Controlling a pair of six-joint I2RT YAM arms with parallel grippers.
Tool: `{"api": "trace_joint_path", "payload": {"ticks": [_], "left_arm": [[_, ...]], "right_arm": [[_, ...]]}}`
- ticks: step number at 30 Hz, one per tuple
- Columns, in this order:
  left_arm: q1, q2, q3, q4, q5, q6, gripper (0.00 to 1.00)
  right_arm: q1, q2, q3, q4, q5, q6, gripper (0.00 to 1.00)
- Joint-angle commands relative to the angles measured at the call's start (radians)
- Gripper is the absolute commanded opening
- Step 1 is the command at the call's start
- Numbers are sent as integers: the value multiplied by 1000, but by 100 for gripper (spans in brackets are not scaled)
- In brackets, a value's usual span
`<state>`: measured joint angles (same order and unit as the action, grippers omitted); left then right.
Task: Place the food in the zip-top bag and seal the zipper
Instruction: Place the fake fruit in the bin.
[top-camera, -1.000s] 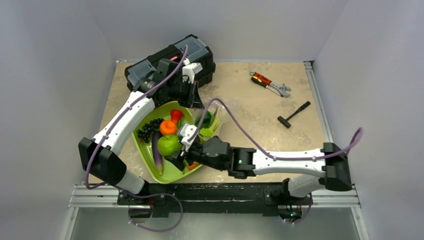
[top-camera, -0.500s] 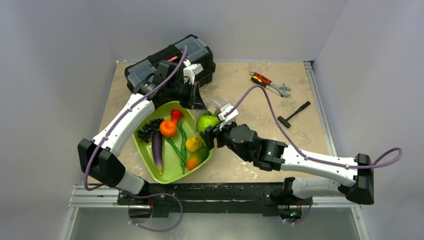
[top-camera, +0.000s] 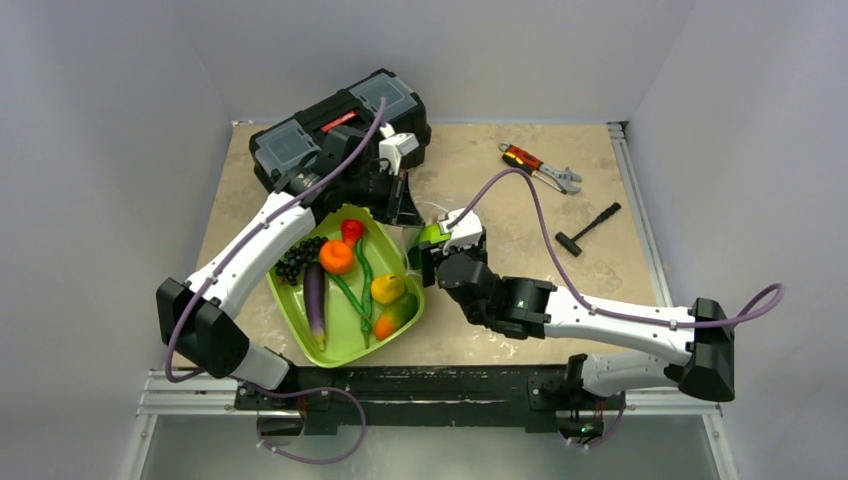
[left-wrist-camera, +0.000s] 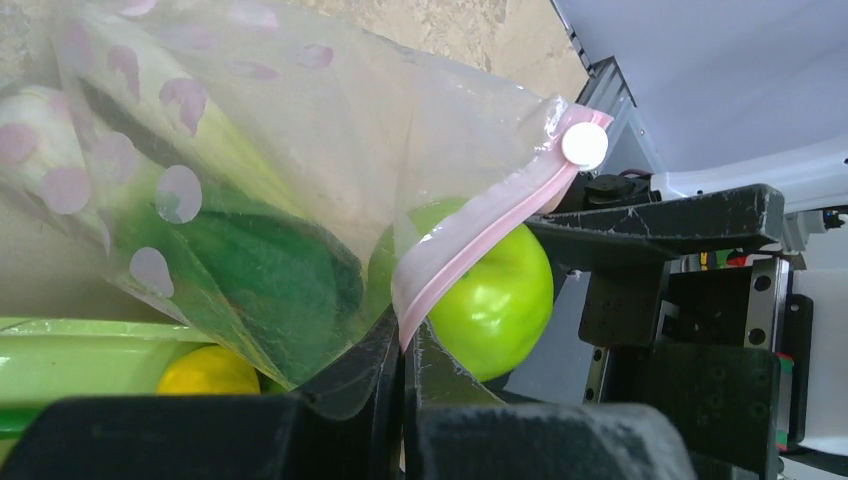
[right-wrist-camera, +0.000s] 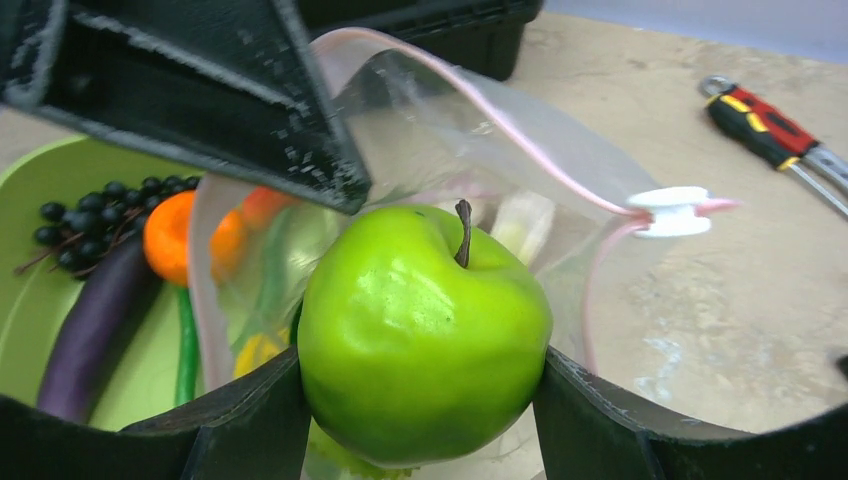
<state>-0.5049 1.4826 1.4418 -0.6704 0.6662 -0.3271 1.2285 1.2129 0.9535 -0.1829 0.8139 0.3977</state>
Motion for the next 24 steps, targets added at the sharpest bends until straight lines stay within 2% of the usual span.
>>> {"api": "trace_joint_path", "payload": {"ticks": [1, 4, 11, 15, 19, 24], "left_arm": [[-2, -46, 3, 54, 49, -16, 0], [-2, -49, 3, 55, 59, -18, 0], [-2, -64, -1, 62, 76, -20, 0], [-2, -65, -2, 64, 81, -23, 0], [0, -72, -1, 69, 87, -25, 0], [27, -74, -4, 100, 129, -63, 0]], "right_arm": [[-2, -16, 44, -31, 187, 55, 24], [-5, -9, 43, -16, 205, 42, 36], [-39, 26, 65, 27, 198, 2, 52], [-46, 59, 108, 2, 199, -15, 74], [-56, 58, 126, -35, 200, -13, 91], [-73, 35, 148, -88, 178, -22, 97]]}}
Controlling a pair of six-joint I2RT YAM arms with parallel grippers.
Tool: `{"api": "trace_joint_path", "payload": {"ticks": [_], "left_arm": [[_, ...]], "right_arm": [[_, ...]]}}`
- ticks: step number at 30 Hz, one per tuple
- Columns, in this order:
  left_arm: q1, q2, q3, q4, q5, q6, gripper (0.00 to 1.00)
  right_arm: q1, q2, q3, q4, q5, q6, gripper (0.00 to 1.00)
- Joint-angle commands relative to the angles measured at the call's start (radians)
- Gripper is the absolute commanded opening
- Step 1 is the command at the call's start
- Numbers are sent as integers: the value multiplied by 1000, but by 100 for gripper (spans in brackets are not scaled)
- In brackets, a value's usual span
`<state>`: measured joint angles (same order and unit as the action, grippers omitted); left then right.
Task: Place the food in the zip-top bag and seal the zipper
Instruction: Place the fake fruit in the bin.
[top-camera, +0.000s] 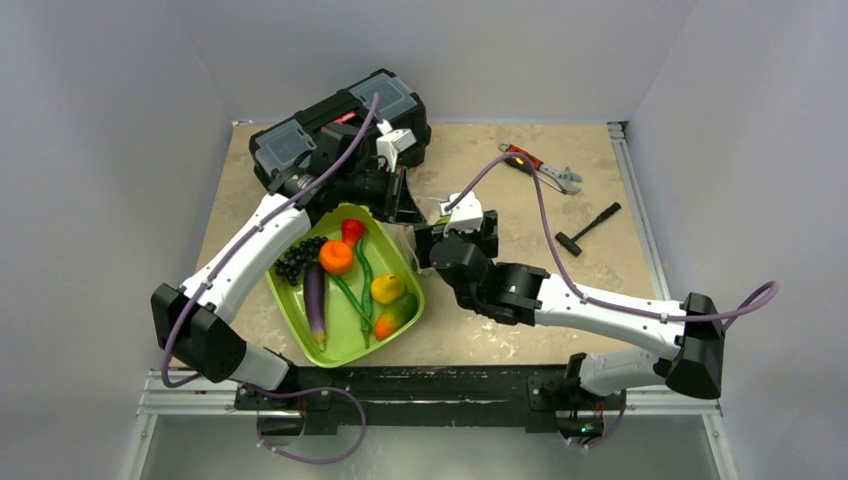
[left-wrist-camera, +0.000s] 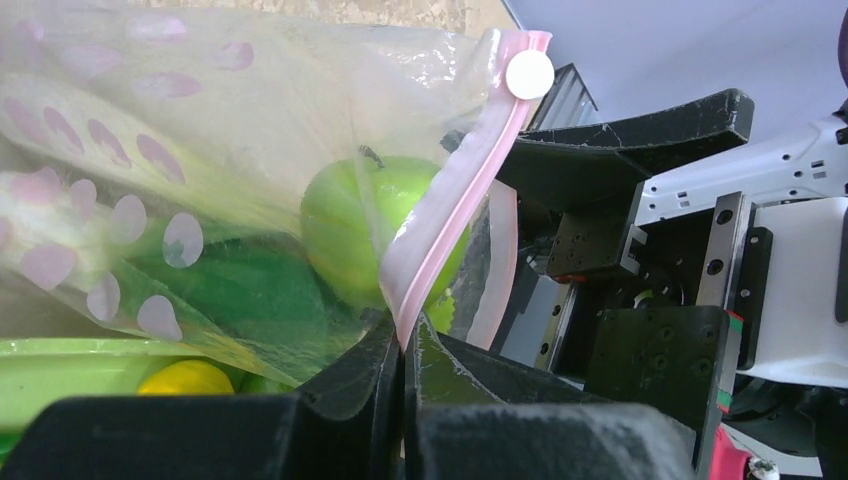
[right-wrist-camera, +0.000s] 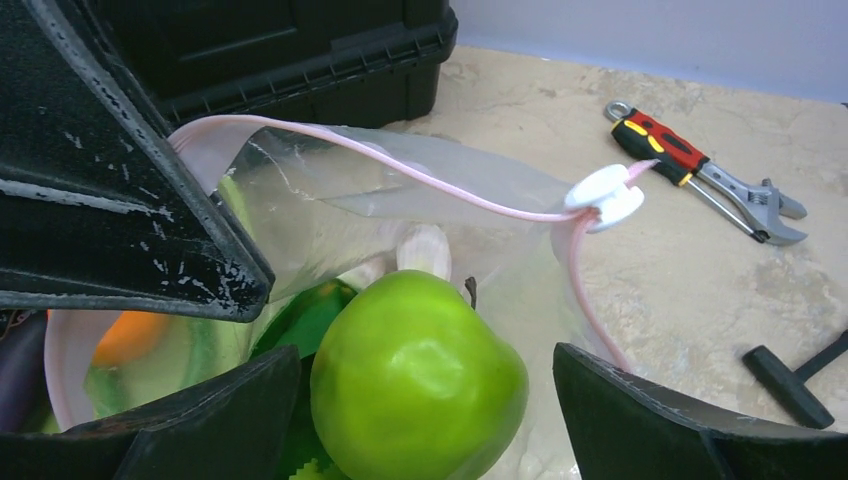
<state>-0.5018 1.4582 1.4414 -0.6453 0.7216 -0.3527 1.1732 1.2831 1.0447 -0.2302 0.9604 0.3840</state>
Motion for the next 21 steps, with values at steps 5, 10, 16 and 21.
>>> {"api": "trace_joint_path", "payload": {"ticks": [5, 10, 16, 21], "left_arm": [[32, -46, 26, 104, 92, -99, 0], [32, -1, 122, 53, 95, -194, 0], [32, 69, 250, 9, 130, -257, 0], [30, 101, 292, -44, 89, -169, 0]], "right_arm": [[-23, -69, 119, -133, -27, -25, 97], [-61, -91, 220, -301, -138, -9, 82], [-140, -97, 265, -320, -310, -69, 54], [-194, -31, 275, -314, -450, -81, 53]]}}
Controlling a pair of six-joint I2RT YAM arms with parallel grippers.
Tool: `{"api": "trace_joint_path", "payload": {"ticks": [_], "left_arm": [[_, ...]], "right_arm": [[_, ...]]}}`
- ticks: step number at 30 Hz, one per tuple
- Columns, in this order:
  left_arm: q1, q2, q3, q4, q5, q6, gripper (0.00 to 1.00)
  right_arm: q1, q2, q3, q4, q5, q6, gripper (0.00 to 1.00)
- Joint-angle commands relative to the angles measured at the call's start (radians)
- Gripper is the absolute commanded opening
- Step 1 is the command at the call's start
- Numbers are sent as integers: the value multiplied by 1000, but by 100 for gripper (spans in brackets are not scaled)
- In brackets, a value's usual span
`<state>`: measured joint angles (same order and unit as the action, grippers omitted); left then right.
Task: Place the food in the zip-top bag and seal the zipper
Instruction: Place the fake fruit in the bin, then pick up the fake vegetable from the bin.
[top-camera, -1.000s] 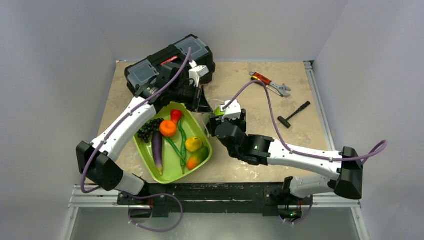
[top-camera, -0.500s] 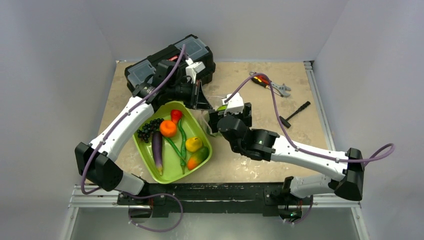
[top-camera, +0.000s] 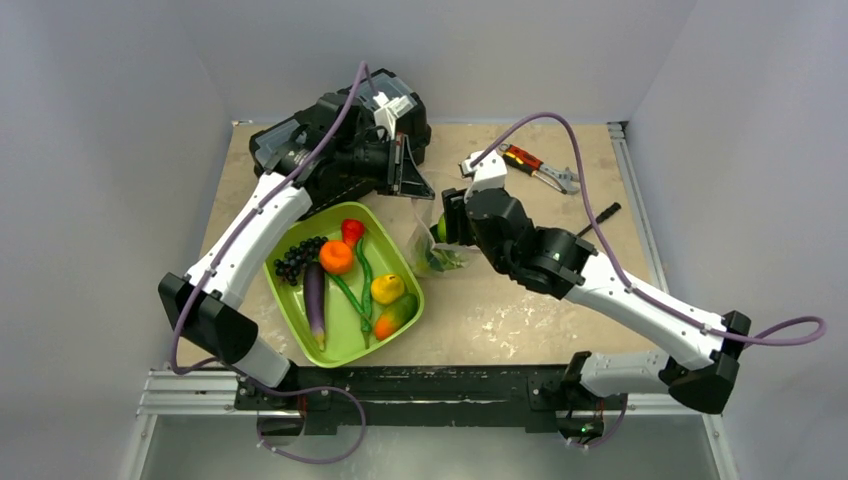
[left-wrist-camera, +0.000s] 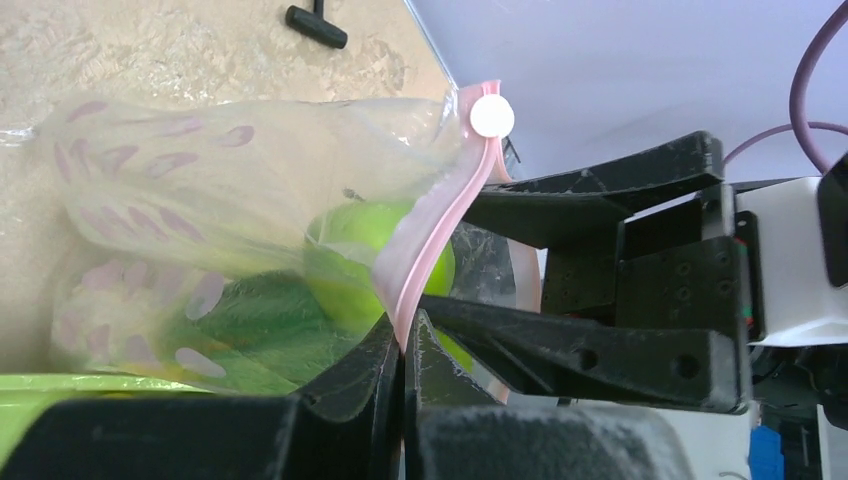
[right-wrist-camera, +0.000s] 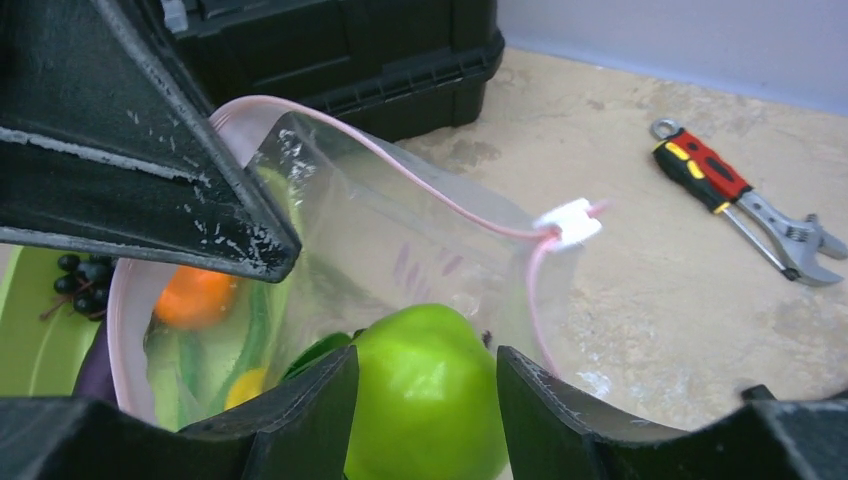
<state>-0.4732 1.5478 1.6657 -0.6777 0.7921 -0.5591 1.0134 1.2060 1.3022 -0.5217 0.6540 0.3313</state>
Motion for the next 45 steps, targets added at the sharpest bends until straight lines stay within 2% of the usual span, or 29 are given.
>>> {"api": "trace_joint_path", "payload": {"ticks": [1, 3, 4, 6, 8, 9, 14, 19, 20, 25, 29, 33, 38, 45], "left_arm": [[1, 17, 72, -27, 9, 67, 0], [0, 23, 66, -46, 1, 103, 0], [1, 23, 62, -54, 5, 114, 0], [-1, 16, 44, -53, 17, 131, 0], [0, 2, 16, -40, 17, 146, 0], [0, -5, 1, -35, 14, 151, 0], [1, -24, -24, -26, -4, 157, 0], [1, -30, -37, -19, -12, 162, 0], [1, -31, -36, -22, -12, 165, 0], [1, -49, -45, -25, -11, 183, 0], [2, -63, -66, -20, -29, 199, 0], [2, -55, -62, -43, -80, 216, 0], [1, -31, -57, -48, -99, 219, 0], [10, -19, -51, -52, -98, 225, 0]], "right_arm": [[-63, 59, 6, -3, -175, -30, 53], [-119, 90, -14, 47, -228, -29, 49], [-134, 112, -8, 49, -236, -29, 43], [-136, 145, 24, 24, -213, -22, 37], [-135, 141, 41, 26, -182, -35, 35], [-133, 130, 39, 41, -189, -50, 37], [-99, 79, 61, -11, -188, -59, 61], [-15, 33, 20, -37, -187, -41, 70], [-13, 29, -7, -27, -190, -28, 70], [-40, 10, -160, 158, -194, 0, 54], [-78, 34, -152, 201, -192, 11, 45], [-71, -2, -97, 178, -247, -59, 53], [49, -87, -43, 143, -274, -124, 65], [377, -53, -64, 205, -258, -195, 72]]}}
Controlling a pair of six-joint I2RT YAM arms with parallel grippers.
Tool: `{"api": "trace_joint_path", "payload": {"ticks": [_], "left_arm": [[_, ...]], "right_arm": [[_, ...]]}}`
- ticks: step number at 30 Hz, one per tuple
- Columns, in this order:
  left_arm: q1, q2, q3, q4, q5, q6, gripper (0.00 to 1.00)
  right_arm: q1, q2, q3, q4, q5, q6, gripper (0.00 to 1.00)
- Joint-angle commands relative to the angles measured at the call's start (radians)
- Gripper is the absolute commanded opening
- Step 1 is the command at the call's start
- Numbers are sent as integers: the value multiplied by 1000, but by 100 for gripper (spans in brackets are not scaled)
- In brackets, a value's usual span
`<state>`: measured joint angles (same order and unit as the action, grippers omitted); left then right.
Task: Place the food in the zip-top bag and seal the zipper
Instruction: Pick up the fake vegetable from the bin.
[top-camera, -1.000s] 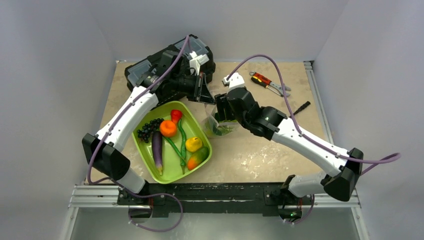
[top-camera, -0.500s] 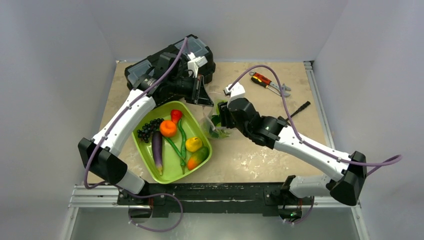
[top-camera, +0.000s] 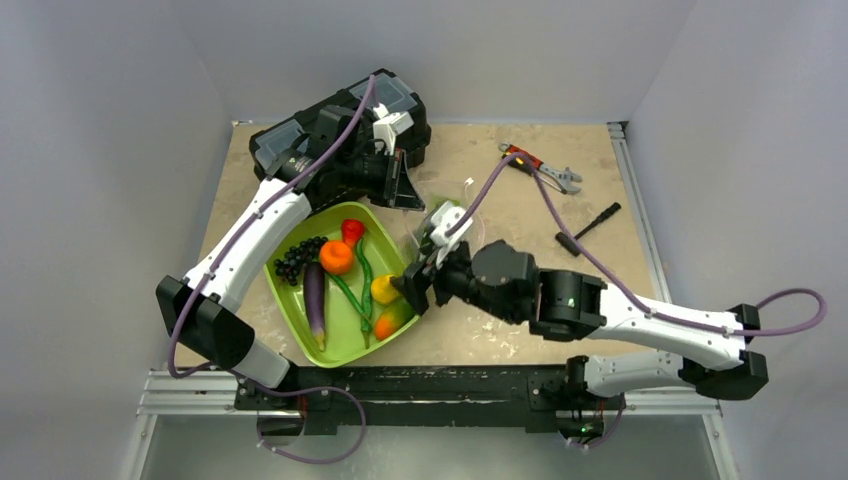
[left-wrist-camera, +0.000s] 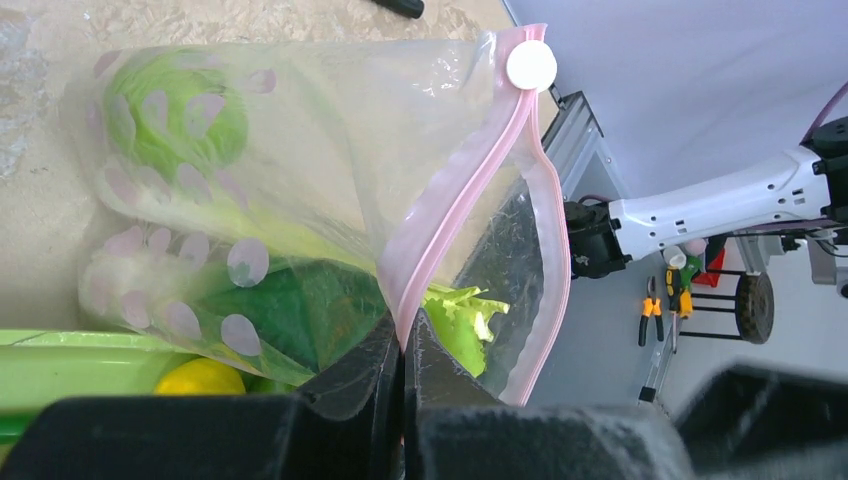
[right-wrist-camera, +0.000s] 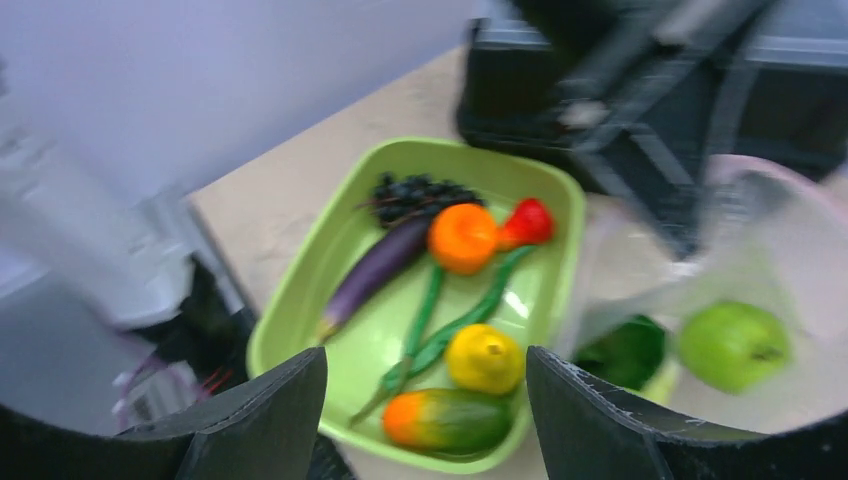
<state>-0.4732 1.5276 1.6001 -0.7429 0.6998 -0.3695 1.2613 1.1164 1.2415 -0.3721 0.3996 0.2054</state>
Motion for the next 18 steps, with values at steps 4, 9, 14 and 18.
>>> {"api": "trace_joint_path", "payload": {"ticks": [4, 9, 14, 18], "left_arm": [[10, -3, 20, -1, -6, 52, 0], [11, -3, 33, -29, -15, 78, 0], [25, -7, 37, -37, -17, 87, 0], [38, -11, 34, -35, -14, 86, 0]], "right_arm": [[217, 154, -31, 164, -55, -79, 72], [252, 338, -2, 233, -7, -46, 62], [253, 499, 3, 299, 98, 12, 61], [253, 655, 83, 242, 149, 51, 60]]}}
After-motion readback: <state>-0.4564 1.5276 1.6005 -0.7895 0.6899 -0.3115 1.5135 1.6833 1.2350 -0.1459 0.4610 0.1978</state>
